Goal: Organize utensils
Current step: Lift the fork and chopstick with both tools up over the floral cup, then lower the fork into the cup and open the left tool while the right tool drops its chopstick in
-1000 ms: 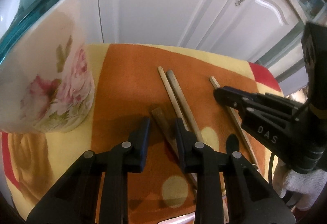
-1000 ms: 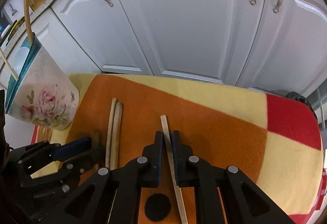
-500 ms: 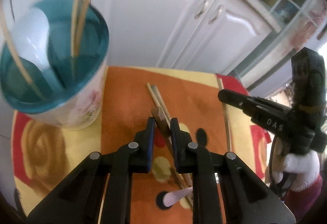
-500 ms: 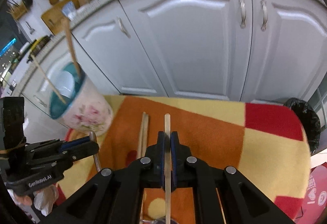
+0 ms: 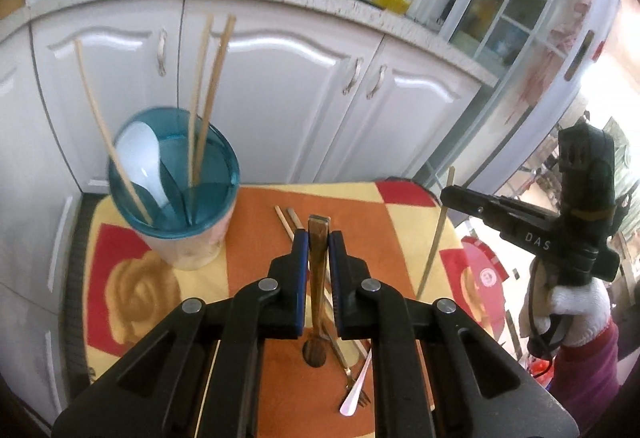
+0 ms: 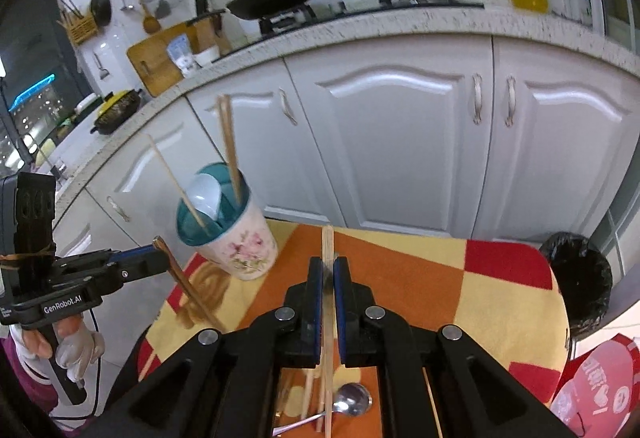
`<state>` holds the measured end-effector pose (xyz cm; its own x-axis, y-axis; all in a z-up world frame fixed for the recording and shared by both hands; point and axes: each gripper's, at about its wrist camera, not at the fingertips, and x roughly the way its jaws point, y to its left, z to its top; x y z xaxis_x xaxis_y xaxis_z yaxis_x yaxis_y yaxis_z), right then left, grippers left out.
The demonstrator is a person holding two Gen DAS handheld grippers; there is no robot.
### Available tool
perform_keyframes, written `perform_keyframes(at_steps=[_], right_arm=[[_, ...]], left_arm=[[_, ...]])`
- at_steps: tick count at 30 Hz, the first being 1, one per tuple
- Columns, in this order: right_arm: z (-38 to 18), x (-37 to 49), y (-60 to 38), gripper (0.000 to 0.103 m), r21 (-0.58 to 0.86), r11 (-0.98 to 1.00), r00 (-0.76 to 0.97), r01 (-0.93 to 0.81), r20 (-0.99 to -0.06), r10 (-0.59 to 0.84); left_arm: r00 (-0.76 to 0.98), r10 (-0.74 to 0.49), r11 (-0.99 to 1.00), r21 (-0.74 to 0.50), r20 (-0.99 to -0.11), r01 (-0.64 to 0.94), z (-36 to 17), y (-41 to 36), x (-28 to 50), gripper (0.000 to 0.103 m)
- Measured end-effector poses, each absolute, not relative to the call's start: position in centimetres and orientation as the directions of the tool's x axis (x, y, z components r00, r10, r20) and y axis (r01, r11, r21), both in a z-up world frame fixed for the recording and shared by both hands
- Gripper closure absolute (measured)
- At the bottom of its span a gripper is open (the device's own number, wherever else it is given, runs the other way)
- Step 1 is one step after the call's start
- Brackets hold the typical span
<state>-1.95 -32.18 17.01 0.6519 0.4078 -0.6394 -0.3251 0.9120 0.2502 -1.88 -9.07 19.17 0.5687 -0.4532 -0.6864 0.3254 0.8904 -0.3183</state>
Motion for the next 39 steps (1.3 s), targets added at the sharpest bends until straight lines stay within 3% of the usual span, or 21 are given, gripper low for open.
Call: perform_keyframes(at_steps=[22, 32, 39], right_arm=[[27.0, 0.4, -23.1, 0.098, 0.199, 0.845, 0.696, -0.496, -0.49, 0.524], [30.7, 5.4, -19.6, 0.098, 0.168, 0.847, 0.728, -0.505, -0.445, 0.522], [29.4, 9.7, -18.0, 0.098, 0.179, 0.865, 0.739, -0.469, -0.457, 0.495]], left_arm=[[0.796, -0.353, 0.933, -0.25, -0.493, 0.259, 31.9, -1.1, -1.5, 0.095], [0.832, -0.26, 0.963, -0.196, -0.49, 0.185, 31.6, 0.8, 1.9, 0.095], [0.825, -0.214, 0.972, -0.194, -0.522, 0.13, 28.6, 1.8, 4.1, 0.095]])
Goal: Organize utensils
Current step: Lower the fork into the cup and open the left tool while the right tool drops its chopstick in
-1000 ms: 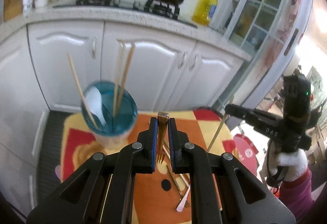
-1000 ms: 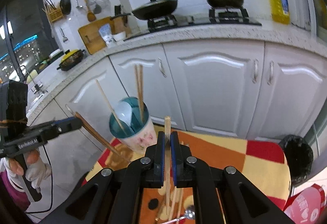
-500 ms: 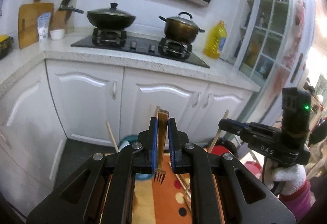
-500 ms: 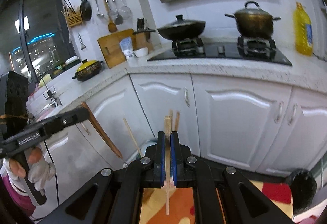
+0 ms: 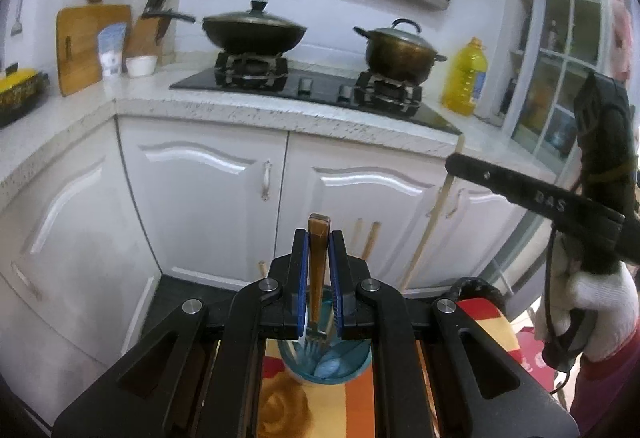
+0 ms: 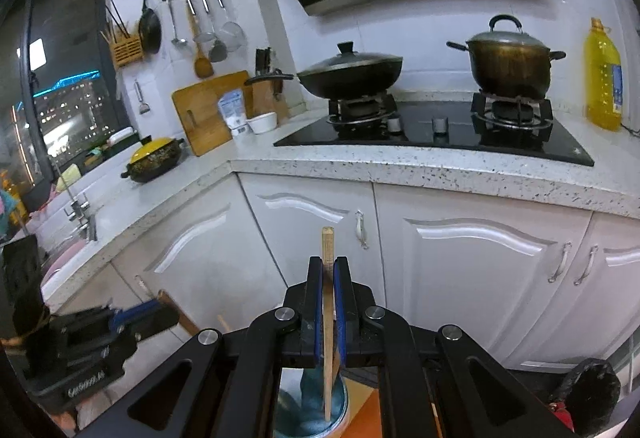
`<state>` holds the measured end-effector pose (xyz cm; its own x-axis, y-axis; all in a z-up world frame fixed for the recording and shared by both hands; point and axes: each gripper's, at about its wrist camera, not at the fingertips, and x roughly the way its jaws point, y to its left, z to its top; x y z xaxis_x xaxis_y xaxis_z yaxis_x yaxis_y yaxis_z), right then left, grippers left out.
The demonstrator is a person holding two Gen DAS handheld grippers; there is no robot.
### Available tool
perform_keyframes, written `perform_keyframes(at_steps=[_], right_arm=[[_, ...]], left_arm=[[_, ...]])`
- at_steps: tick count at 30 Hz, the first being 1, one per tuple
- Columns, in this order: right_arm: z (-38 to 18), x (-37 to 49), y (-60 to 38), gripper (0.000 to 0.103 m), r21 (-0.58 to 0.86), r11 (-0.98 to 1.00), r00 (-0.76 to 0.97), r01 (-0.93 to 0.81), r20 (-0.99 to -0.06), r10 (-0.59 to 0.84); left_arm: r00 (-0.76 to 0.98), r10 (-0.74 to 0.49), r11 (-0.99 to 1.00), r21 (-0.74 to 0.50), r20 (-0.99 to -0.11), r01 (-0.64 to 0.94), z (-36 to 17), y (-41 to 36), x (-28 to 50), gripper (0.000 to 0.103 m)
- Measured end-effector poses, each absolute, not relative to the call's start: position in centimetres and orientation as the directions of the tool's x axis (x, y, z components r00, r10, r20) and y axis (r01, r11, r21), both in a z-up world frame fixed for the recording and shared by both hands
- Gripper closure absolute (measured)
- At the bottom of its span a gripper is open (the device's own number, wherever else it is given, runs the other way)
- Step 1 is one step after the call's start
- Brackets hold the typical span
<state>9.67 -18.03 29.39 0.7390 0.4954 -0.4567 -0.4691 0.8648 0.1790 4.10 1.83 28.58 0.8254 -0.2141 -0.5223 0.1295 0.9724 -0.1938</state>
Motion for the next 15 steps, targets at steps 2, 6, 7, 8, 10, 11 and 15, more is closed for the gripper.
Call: perform_keyframes(at_steps=[2, 6, 7, 8, 10, 11, 15], right_arm=[[28.6, 10.4, -17.5, 0.098, 0.189, 0.86, 0.737, -0.474, -0.451, 0.504], [26.5, 11.2, -16.6, 0.098, 0.177, 0.868, 0.737, -0.465, -0.466, 0.49], [26.0, 11.4, -16.5, 0.098, 0.181, 0.866, 0.728, -0.466, -0.478, 0.491], [25.3, 11.6, -16.4, 0.098, 0.186, 0.864, 0.717, -0.468, -0.492, 0.494], [24.0, 11.7, -16.1, 0.098, 0.191, 0.858, 0.692, -0.477, -0.521, 0.5], [23.4, 11.7, -16.0, 0.098, 0.194, 0.854, 0.678, -0.482, -0.535, 0.504], [21.0, 12.0, -15.7, 0.098, 0.205, 0.855, 0.645, -0.477, -0.578, 0.499]], left_arm=[[0.822, -0.2, 0.975, -0.193, -0.533, 0.112, 27.7, 1.9, 4.4, 0.095], [0.816, -0.17, 0.98, -0.184, -0.553, 0.079, 25.8, 1.9, 5.1, 0.095], [0.808, -0.176, 0.978, -0.192, -0.562, 0.079, 25.4, 1.9, 5.2, 0.095], [0.804, -0.175, 0.978, -0.191, -0.569, 0.078, 25.0, 1.8, 5.3, 0.095], [0.797, -0.172, 0.98, -0.183, -0.579, 0.078, 24.2, 1.5, 5.4, 0.095], [0.794, -0.172, 0.98, -0.183, -0.584, 0.078, 24.0, 1.4, 5.5, 0.095], [0.776, -0.174, 0.979, -0.189, -0.606, 0.072, 22.7, 1.0, 5.8, 0.095]])
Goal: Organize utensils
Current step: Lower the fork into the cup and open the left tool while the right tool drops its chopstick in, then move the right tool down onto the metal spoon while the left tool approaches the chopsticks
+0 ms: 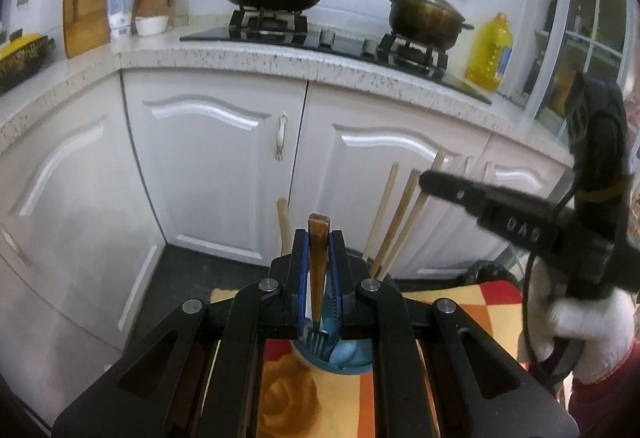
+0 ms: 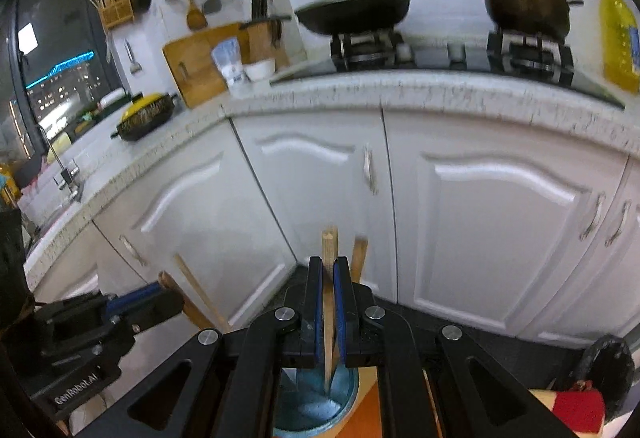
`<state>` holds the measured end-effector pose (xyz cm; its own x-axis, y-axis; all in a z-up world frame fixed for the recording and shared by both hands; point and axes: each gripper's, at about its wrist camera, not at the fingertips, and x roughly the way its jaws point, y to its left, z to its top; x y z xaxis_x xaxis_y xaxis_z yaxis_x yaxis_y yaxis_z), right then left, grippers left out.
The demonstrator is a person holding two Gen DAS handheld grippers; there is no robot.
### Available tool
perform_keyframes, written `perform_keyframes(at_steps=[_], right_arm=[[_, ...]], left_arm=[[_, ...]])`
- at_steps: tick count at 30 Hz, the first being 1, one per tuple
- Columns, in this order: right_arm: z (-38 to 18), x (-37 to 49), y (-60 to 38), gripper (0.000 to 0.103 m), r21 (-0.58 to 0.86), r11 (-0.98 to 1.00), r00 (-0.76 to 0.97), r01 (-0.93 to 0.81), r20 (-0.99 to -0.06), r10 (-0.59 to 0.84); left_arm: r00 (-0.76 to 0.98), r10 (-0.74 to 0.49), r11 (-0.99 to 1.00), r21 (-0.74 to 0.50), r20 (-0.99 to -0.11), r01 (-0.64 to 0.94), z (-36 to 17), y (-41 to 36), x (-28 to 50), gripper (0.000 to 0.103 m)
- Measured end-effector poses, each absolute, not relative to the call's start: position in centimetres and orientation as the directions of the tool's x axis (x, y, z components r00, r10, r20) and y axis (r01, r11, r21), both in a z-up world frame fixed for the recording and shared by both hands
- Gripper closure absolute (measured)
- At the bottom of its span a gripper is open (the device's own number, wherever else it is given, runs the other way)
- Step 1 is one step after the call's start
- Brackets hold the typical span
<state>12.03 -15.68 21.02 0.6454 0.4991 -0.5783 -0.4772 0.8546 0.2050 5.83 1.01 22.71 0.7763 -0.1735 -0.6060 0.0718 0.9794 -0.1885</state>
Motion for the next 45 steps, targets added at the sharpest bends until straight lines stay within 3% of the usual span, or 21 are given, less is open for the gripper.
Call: perform_keyframes(at_steps=[7, 8, 10, 15, 17, 19, 20, 45], right_arm=[[19.5, 12.4, -16.7, 0.095, 0.257, 0.851, 0.608, -0.458, -0.607, 0.511], [19.5, 12.4, -16.9, 0.091, 0.261, 0.851, 0.607, -0.456, -0.608, 0.512], [19.5, 12.0, -17.4, 0.069, 0.264, 0.853, 0.607, -0.449, -0.611, 0.508], [19.1, 11.0, -18.2, 0.069, 0.259, 0.859, 0.602, -0.442, -0.624, 0.498], [18.9, 10.5, -18.8, 0.069, 0.269, 0.86, 0.596, -0.434, -0.63, 0.498], [18.7, 10.0, -19.4, 0.069, 0.275, 0.864, 0.595, -0.421, -0.635, 0.492], [18.5, 9.6, -19.8, 0.069, 0.278, 0.866, 0.595, -0.416, -0.637, 0.491], [16.1, -0.9, -26.8, 0.064, 0.213, 0.927, 0.612, -0.309, -0.701, 0.366]], left_arm=[[0.744, -0.173, 0.976, -0.212, -0.645, 0.043, 21.2, 1.0, 6.4, 0.095], [0.74, -0.175, 0.975, -0.218, -0.649, 0.04, 21.0, 1.1, 6.4, 0.095], [0.732, -0.185, 0.971, -0.237, -0.656, 0.033, 20.8, 1.2, 6.4, 0.095], [0.73, -0.194, 0.966, -0.257, -0.655, 0.026, 20.9, 1.3, 6.2, 0.092], [0.729, -0.198, 0.965, -0.259, -0.655, 0.029, 21.1, 1.2, 5.9, 0.085], [0.736, -0.201, 0.964, -0.263, -0.647, 0.032, 21.4, 1.2, 5.5, 0.063], [0.739, -0.202, 0.963, -0.266, -0.642, 0.033, 21.5, 1.4, 5.3, 0.061], [0.713, -0.232, 0.972, -0.18, -0.662, 0.149, 20.1, -5.3, -0.9, 0.06]])
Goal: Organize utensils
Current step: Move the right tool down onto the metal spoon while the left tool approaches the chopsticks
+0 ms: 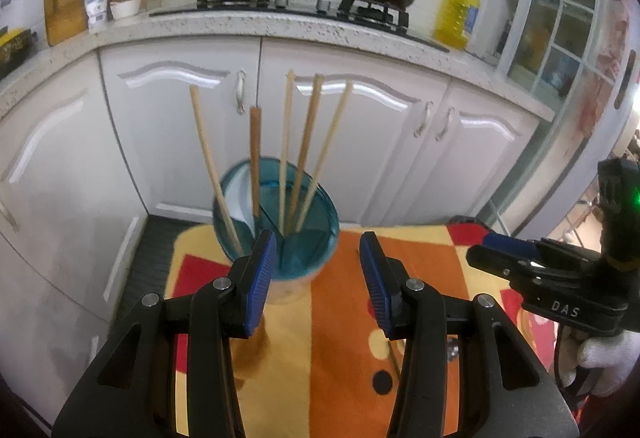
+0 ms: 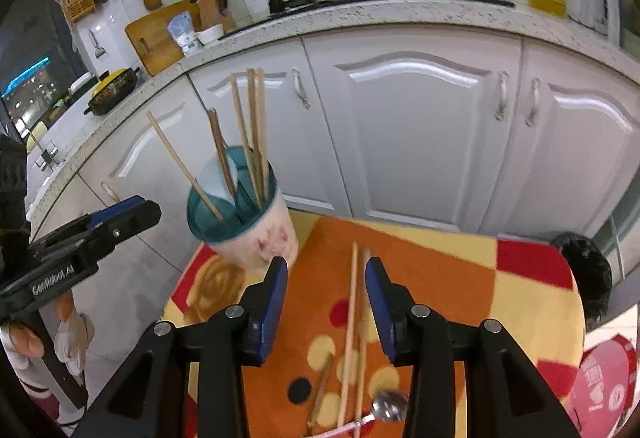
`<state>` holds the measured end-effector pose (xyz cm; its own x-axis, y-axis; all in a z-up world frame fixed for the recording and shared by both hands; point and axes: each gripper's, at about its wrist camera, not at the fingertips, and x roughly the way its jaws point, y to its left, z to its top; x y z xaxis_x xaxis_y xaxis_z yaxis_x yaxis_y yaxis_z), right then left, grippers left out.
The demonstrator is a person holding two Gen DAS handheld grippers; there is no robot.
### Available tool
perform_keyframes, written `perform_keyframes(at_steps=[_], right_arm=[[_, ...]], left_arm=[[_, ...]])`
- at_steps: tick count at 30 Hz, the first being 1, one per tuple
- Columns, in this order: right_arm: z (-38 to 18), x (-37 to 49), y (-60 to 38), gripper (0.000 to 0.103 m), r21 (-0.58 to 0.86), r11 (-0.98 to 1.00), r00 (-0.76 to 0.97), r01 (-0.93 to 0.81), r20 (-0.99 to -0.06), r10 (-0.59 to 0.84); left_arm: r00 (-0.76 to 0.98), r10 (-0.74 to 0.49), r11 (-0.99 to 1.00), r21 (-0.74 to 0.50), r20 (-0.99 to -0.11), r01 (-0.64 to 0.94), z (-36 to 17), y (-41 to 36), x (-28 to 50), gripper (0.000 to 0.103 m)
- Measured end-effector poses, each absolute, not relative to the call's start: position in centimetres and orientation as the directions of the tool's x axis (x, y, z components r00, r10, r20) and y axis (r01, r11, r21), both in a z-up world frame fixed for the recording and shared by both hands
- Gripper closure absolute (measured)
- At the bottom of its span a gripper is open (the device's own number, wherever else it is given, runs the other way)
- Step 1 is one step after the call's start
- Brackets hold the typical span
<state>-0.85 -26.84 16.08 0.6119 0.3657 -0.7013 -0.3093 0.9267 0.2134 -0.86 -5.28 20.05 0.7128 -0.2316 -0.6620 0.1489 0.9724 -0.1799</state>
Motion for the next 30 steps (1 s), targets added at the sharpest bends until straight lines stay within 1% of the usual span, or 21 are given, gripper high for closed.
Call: perform_keyframes(at_steps=[5, 7, 9, 14, 18, 20, 21, 22, 23, 24, 25, 28, 30], right_arm=[[13.6, -2.6, -29.7, 0.062, 0.228, 0.943, 0.595, -0.243, -0.733, 0.33], [12.1, -3.2, -30.9, 0.062, 0.229, 0.95, 0.577, -0.213, -0.755, 0.311], [10.5, -3.6, -31.8, 0.062, 0.233, 0.954, 0.557, -0.186, -0.775, 0.298], [5.6, -3.8, -33.6, 0.062, 0.27, 0.953, 0.481, -0.137, -0.823, 0.302], [2.9, -4.2, -33.9, 0.063, 0.309, 0.941, 0.437, -0.135, -0.834, 0.336], [1.8, -4.1, -34.1, 0.066, 0.323, 0.937, 0.427, -0.134, -0.835, 0.349], [1.6, -4.2, -34.0, 0.07, 0.329, 0.935, 0.425, -0.132, -0.833, 0.353], [1.3, -4.1, -34.0, 0.077, 0.34, 0.931, 0.425, -0.131, -0.83, 0.363], [1.1, -4.0, -34.0, 0.08, 0.349, 0.928, 0.427, -0.133, -0.824, 0.372], [0.9, -4.0, -34.0, 0.086, 0.354, 0.925, 0.432, -0.138, -0.819, 0.378], [0.9, -4.0, -33.9, 0.093, 0.357, 0.923, 0.436, -0.142, -0.815, 0.382], [0.9, -3.8, -34.1, 0.097, 0.373, 0.916, 0.445, -0.147, -0.802, 0.398], [1.2, -3.7, -34.3, 0.098, 0.357, 0.922, 0.458, -0.147, -0.802, 0.384]], left_arm=[[0.673, -0.276, 0.961, -0.214, -0.686, 0.176, 18.6, -6.1, -1.4, 0.06], [0.66, -0.283, 0.959, -0.217, -0.696, 0.182, 17.8, -6.5, -1.6, 0.055], [0.637, -0.296, 0.955, -0.227, -0.711, 0.191, 16.9, -6.9, -1.7, 0.054], [0.578, -0.313, 0.949, -0.23, -0.754, 0.214, 14.4, -8.0, -1.8, 0.054], [0.53, -0.318, 0.947, -0.236, -0.786, 0.218, 12.4, -8.6, -1.7, 0.054], [0.512, -0.317, 0.947, -0.235, -0.798, 0.22, 11.6, -8.9, -1.5, 0.054], [0.503, -0.315, 0.947, -0.233, -0.805, 0.221, 11.2, -9.1, -1.4, 0.054], [0.494, -0.315, 0.947, -0.232, -0.811, 0.222, 10.9, -9.2, -1.3, 0.054], [0.486, -0.316, 0.947, -0.234, -0.815, 0.222, 10.5, -9.4, -1.3, 0.054], [0.477, -0.317, 0.946, -0.237, -0.82, 0.221, 10.2, -9.7, -1.1, 0.054], [0.47, -0.317, 0.946, -0.238, -0.824, 0.221, 9.8, -9.9, -0.9, 0.054], [0.45, -0.319, 0.944, -0.24, -0.834, 0.224, 8.9, -10.8, -0.4, 0.054], [0.438, -0.32, 0.944, -0.244, -0.84, 0.223, 8.4, -11.4, 0.3, 0.054]])
